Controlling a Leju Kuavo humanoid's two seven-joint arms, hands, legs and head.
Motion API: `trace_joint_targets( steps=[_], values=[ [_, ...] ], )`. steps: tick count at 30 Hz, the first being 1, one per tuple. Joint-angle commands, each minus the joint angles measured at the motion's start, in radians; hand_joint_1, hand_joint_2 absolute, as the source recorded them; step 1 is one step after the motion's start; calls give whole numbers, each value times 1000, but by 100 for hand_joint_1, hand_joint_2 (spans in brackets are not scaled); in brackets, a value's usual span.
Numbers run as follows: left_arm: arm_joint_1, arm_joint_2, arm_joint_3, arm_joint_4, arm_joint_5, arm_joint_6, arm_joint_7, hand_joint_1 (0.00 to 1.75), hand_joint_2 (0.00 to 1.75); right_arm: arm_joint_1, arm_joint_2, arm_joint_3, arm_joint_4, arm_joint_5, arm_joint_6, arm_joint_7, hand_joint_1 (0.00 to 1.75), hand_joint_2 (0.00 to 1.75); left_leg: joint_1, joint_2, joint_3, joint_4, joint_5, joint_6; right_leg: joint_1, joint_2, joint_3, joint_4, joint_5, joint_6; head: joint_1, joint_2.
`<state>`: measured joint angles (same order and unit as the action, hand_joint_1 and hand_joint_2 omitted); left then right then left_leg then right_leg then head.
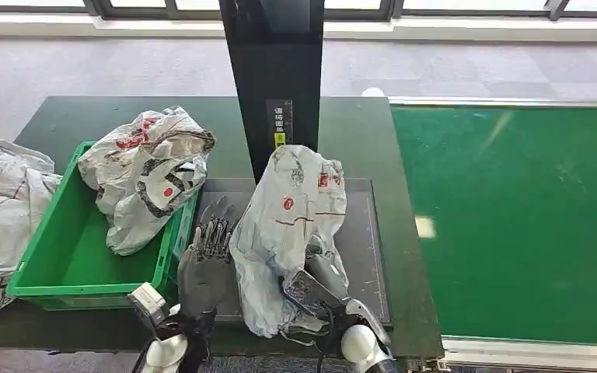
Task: Moved the parcel from conveyor to table for the left to box.
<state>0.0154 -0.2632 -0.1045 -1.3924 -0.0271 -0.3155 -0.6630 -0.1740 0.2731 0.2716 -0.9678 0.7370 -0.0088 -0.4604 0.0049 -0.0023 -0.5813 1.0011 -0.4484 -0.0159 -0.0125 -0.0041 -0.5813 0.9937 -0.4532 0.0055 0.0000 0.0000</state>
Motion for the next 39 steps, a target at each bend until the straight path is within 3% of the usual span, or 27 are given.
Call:
trace_joint_targets(
  steps=[1,7,8,12,14,17,24,27,39],
  values=[
    [-10,-19,55,-74,-25,107,-35,0,0,-44,9,52,92,34,-56,-32,0,175,1,2,2,-1,0,0,1,2,2,-1,1,0,0,0],
    [93,-12,58,-408,9,206,-35,0,0,57,-20,-1,-244,-52,-35,-109,0,175,1,2,-2,2,-1,0,1,2,-2,1,0,0,0,0],
    [108,-18,67,-480,10,241,-35,0,0,76,-36,0,-283,-38,-17,-78,0,175,1,2,0,1,-2,0,1,2,-1,1,-1,-1,0,0],
    [132,-22,62,-644,-17,404,-35,0,0,114,-41,-24,-326,-32,-37,-84,0,175,1,0,-1,1,-1,0,1,1,-1,0,-1,0,0,0],
    [132,-15,44,-662,-26,434,-35,0,0,114,-44,-21,-320,-24,-35,-83,0,175,2,0,0,1,-2,0,2,0,1,0,-2,-1,0,0],
    [122,46,-37,-648,-34,517,-35,0,0,114,-35,-24,-332,-24,-47,-99,0,175,0,0,-1,0,-1,0,1,0,-1,0,-1,0,0,0],
    [106,47,-30,-599,-22,492,-35,0,0,130,-35,-24,-371,-24,-65,-108,0,175,0,0,1,-1,-1,0,0,0,0,-1,-1,-1,0,0],
    [92,52,-39,-550,-24,451,-35,0,0,156,-33,-40,-472,-86,-61,-143,0,175,0,-2,2,-2,-1,0,0,-2,2,-3,-1,-1,0,0],
    [95,54,-35,-482,-42,425,-35,0,0,175,-47,-44,-474,23,-43,-33,0,175,0,-1,4,-3,-1,0,0,0,3,-3,-1,-1,0,0]
  ],
)
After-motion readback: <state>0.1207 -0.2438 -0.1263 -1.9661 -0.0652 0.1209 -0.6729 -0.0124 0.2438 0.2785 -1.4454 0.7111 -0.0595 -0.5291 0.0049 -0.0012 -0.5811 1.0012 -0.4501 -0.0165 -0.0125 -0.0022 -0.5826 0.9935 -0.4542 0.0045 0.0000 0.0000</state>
